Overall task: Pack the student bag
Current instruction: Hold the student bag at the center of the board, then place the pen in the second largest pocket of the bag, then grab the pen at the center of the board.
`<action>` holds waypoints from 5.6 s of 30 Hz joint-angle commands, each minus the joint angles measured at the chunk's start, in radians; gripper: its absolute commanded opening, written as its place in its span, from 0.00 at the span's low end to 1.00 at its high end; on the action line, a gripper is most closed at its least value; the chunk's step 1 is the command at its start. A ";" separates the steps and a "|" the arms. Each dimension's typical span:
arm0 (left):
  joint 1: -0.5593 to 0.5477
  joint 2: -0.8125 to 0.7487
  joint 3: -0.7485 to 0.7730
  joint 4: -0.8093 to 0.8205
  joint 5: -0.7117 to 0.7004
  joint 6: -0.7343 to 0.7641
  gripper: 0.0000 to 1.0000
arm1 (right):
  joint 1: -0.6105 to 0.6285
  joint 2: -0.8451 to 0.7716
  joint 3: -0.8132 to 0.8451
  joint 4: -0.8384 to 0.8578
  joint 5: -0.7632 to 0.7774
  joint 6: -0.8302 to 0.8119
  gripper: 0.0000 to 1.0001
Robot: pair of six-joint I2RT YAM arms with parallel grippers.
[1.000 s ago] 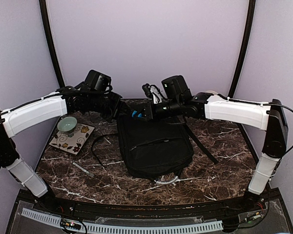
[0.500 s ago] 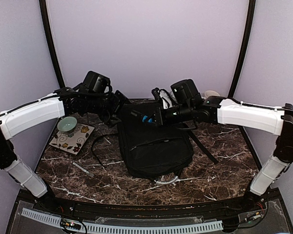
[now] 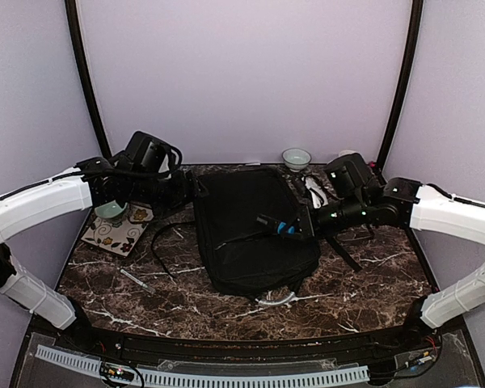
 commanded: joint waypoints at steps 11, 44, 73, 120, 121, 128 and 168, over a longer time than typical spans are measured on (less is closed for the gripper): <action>-0.079 0.011 -0.226 0.062 0.181 0.216 0.76 | -0.151 -0.065 -0.253 0.143 -0.194 0.164 0.00; -0.082 0.132 -0.424 0.401 0.479 0.026 0.37 | -0.281 0.157 -0.292 0.412 -0.470 0.254 0.00; -0.090 0.139 -0.414 0.404 0.461 0.008 0.00 | -0.353 0.248 -0.187 0.323 -0.589 0.267 0.00; -0.159 0.266 0.052 0.093 0.405 0.180 0.00 | -0.168 0.348 0.028 0.594 0.002 0.071 0.11; -0.159 0.268 0.062 0.088 0.407 0.184 0.00 | -0.166 0.352 0.028 0.604 0.005 0.063 0.13; -0.159 0.276 0.107 0.060 0.404 0.203 0.00 | -0.157 0.351 0.014 0.659 0.009 0.007 0.46; -0.021 0.143 0.107 -0.566 -0.043 0.005 0.94 | -0.157 -0.080 -0.134 0.227 0.104 -0.072 0.52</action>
